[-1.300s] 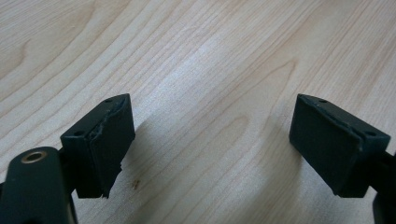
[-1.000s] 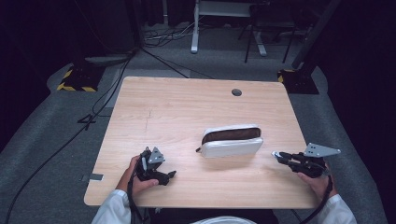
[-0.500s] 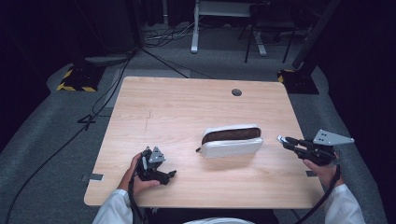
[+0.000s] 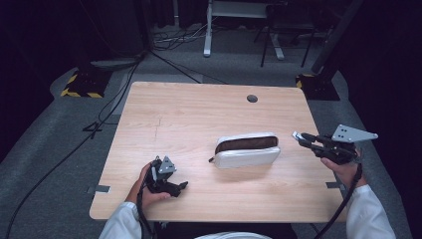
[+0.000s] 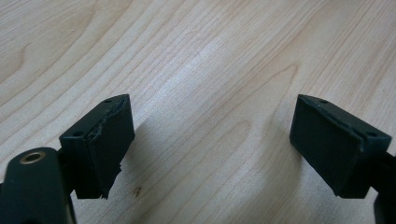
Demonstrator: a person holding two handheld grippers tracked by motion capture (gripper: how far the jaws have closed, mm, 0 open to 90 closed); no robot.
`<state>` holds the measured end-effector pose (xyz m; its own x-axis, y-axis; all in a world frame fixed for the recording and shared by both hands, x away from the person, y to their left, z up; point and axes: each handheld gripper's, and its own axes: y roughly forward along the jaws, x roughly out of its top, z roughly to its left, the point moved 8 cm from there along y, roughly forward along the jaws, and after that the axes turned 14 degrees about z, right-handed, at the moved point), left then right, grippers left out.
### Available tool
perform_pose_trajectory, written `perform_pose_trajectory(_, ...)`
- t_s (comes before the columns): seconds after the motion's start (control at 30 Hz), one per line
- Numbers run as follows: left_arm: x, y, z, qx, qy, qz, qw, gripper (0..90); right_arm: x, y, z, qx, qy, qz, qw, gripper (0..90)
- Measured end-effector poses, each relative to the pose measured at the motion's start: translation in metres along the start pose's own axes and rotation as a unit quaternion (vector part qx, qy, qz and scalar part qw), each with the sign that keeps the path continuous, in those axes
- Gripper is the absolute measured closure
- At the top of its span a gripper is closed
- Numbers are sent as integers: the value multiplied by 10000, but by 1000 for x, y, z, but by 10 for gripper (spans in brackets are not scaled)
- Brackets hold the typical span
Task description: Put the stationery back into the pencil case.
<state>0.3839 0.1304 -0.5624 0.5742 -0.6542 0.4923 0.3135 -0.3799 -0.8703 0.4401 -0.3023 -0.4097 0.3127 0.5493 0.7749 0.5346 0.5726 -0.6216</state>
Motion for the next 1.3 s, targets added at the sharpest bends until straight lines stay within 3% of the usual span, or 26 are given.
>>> perform_pose_trajectory(0.5,1,1,1,7,2,3,10000,141,38,25,20,288,-392,16,9988,732)
perform_pose_trajectory(1.03,1,1,1,6,3,3,10000,141,49,74,55,673,-808,414,9936,732)
perform_pose_trajectory(1.3,1,1,1,7,13,1,10000,141,46,91,59,757,-824,628,9917,732)
